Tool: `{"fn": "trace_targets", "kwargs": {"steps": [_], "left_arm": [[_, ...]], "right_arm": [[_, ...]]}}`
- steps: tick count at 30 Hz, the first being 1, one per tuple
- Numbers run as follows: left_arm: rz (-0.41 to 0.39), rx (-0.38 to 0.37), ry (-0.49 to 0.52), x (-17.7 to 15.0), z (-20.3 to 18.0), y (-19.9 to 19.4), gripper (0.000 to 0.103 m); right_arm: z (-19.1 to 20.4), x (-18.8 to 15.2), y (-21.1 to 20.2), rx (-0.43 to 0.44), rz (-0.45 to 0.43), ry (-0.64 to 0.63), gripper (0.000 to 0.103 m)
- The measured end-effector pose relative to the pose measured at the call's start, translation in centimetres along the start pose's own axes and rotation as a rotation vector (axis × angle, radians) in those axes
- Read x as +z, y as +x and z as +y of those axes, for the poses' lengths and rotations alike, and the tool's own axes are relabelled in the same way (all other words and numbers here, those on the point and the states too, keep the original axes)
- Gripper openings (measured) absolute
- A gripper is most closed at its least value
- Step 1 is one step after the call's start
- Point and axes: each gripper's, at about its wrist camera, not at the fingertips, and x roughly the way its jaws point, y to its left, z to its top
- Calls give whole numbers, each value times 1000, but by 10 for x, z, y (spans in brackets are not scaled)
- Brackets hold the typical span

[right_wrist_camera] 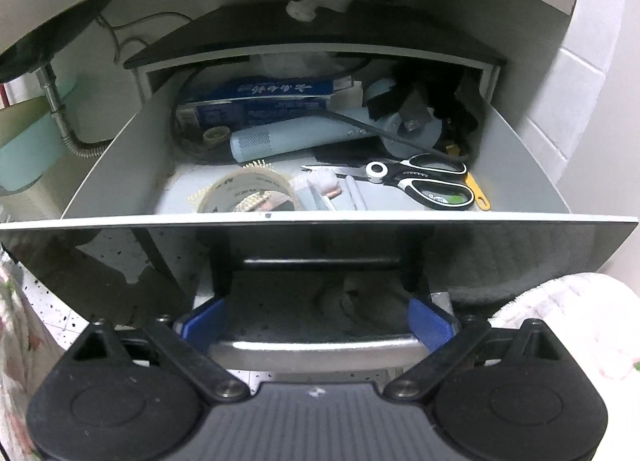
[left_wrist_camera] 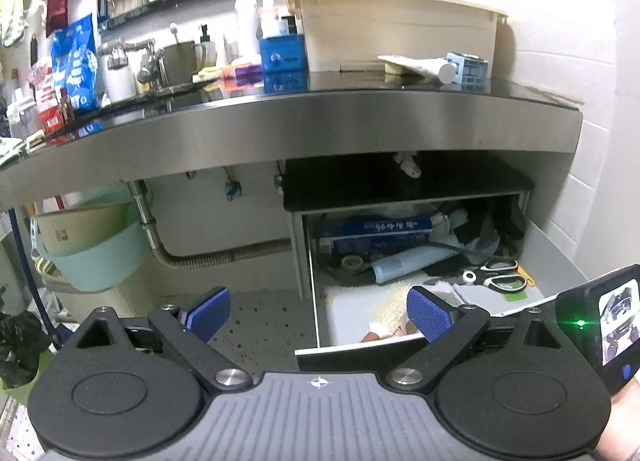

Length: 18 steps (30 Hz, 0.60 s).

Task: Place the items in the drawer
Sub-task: 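Move the right gripper to the drawer's silver handle and grip it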

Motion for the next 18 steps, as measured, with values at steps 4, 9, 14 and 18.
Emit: {"fn": "trace_targets", "kwargs": {"steps": [4, 9, 14, 18], "left_arm": [[-1, 4, -4, 2, 2, 0, 96], [5, -1, -22, 2, 5, 2, 96], [6, -10, -27, 1, 6, 2, 96], [8, -18, -31, 1, 6, 2, 96]], "right_arm": [[0, 1, 1, -1, 5, 1, 98], [0, 1, 2, -1, 10, 0, 98], [-1, 2, 3, 4, 16, 2, 98], [-3, 4, 6, 10, 26, 6, 102]]}}
